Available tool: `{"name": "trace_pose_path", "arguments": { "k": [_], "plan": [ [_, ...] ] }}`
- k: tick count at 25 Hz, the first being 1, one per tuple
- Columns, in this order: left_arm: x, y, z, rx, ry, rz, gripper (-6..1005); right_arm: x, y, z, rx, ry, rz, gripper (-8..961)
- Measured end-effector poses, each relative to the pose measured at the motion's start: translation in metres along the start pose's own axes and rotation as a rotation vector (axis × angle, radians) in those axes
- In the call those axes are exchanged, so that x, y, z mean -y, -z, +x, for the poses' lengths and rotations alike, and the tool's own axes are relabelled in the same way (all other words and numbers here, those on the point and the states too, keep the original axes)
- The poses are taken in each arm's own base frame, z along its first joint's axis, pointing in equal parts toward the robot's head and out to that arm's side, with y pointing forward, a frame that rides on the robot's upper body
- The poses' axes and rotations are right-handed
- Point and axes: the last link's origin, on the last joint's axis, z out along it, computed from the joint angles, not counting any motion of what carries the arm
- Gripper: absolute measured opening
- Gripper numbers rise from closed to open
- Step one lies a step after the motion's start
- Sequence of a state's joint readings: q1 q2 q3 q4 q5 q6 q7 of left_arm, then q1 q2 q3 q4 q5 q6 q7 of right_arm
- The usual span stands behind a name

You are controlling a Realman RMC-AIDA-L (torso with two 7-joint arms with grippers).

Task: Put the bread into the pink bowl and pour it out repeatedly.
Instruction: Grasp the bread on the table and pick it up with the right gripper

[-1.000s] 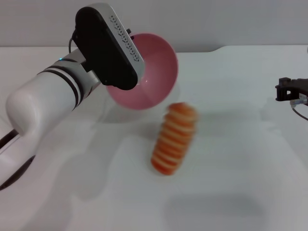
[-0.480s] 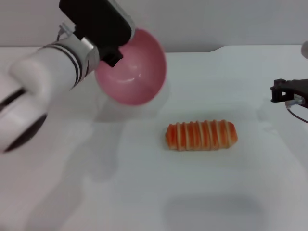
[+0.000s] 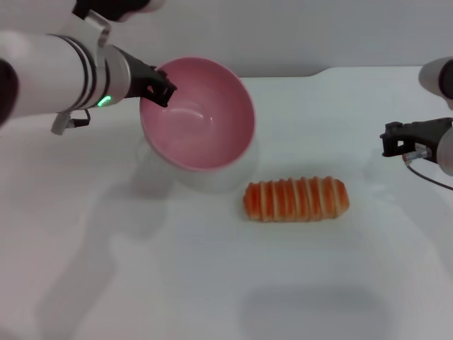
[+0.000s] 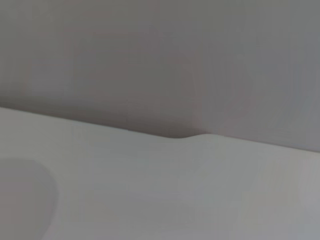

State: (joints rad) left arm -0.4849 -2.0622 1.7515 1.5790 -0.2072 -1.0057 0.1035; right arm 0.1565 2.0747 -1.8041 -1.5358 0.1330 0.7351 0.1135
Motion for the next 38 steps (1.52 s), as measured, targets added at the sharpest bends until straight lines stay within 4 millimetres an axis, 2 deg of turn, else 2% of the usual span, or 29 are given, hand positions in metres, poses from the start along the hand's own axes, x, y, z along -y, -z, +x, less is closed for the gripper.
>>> {"name": "trace_pose_path", "arguments": {
  "k": [7,15,19,24,29,34,38],
  "plan": [
    [0.011,0.003,0.000,0.011,0.092,-0.078,48,-0.011,0.007,-0.005,-0.011,0.033,-0.024,29],
    [0.023,0.001,-0.003,0.023,0.132,-0.074,48,-0.029,0.020,-0.016,-0.026,0.099,-0.064,35],
    [0.035,-0.001,-0.009,0.032,0.161,-0.049,48,-0.041,0.023,-0.017,-0.028,0.104,-0.106,38],
    [0.041,-0.006,-0.013,0.040,0.177,-0.033,48,-0.054,0.020,-0.013,-0.046,0.140,-0.142,42],
    [0.057,-0.007,-0.018,0.044,0.202,0.015,48,-0.057,0.016,-0.010,-0.074,0.116,-0.157,46],
    [0.061,-0.007,-0.018,0.045,0.200,0.032,48,-0.061,0.012,-0.007,-0.095,0.103,-0.162,50],
    [0.060,-0.008,-0.018,0.048,0.198,0.031,48,-0.069,0.000,-0.001,-0.133,0.135,-0.174,212]
  ]
}}
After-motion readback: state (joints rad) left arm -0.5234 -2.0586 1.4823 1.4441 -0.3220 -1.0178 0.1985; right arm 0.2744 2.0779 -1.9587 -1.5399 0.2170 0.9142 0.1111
